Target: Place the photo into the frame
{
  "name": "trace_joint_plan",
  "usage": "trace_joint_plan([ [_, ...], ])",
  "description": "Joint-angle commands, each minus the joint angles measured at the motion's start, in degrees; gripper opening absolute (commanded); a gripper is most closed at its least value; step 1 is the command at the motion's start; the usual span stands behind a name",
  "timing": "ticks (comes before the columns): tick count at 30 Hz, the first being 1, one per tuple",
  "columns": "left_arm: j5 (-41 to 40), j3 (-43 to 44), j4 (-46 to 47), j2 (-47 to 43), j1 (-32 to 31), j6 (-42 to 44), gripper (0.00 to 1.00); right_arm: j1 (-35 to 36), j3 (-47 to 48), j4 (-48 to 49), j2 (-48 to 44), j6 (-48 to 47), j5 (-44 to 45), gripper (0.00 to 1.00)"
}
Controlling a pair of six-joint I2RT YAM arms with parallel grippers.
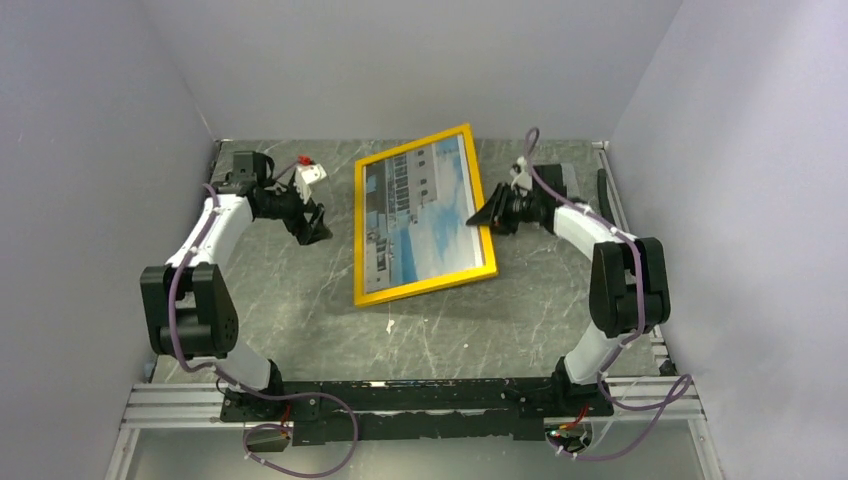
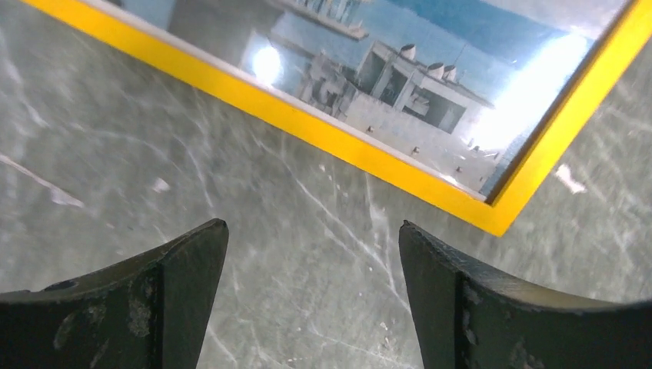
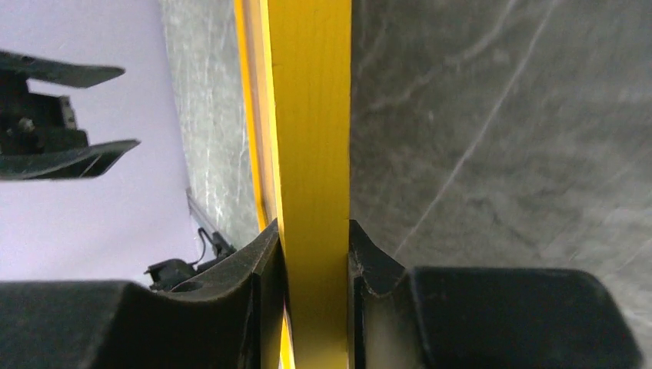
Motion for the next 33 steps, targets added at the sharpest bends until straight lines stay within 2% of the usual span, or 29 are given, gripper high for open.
trace_joint_plan([
  [1,-6.7,-4.2,2.4,3.7,0.3,6.0,0.87,1.4,-13.2,24.7,-5.0,10.1,-3.8,0.22],
  [4,-10.5,-5.3,3.7,6.1,0.5,6.8,0.86,2.9,-18.7,31.4,-3.8,11.9,-3.4,0.22],
  [6,-12.6,-5.9,4.7,7.4,0.7,7.0,0.86,4.1,-20.3,32.4,-2.4,11.6,-2.9,0.23],
  [10,-14.2,-5.9,4.0,9.2,0.6,6.8,0.87,6.0,-22.8,32.8,-0.4,10.6,-0.8,0.32],
  [15,-14.4,-6.0,2.5,9.5,0.6,5.3,0.89,6.2,-23.3,28.4,-0.3,7.2,3.0,0.48],
  [16,-14.3,-5.9,2.1,9.3,0.7,4.7,0.9,6.2,-23.1,26.9,-0.5,6.2,4.0,0.53],
  [17,-14.1,-5.9,2.0,9.0,0.8,4.2,0.9,6.2,-22.9,25.6,-0.8,5.3,5.4,0.83],
  [18,-13.9,-5.8,1.7,8.6,0.9,3.6,0.91,6.3,-22.5,23.4,-1.2,4.4,6.8,0.98],
  [23,-11.7,-2.1,-1.6,6.7,2.4,-2.6,0.94,6.8,-20.3,14.4,-5.9,0.2,15.1,1.0],
  [28,-5.4,1.0,-2.8,6.0,8.1,-12.6,0.94,9.4,-17.6,5.1,-16.3,-6.6,31.7,1.0],
  [31,-2.8,-4.2,5.1,4.1,11.1,-18.0,0.94,9.4,-19.6,6.5,-23.8,-6.9,41.4,1.0],
  [33,-2.3,-10.5,13.5,1.8,12.7,-22.2,0.94,9.3,-21.6,9.0,-28.8,-6.1,54.0,1.0],
])
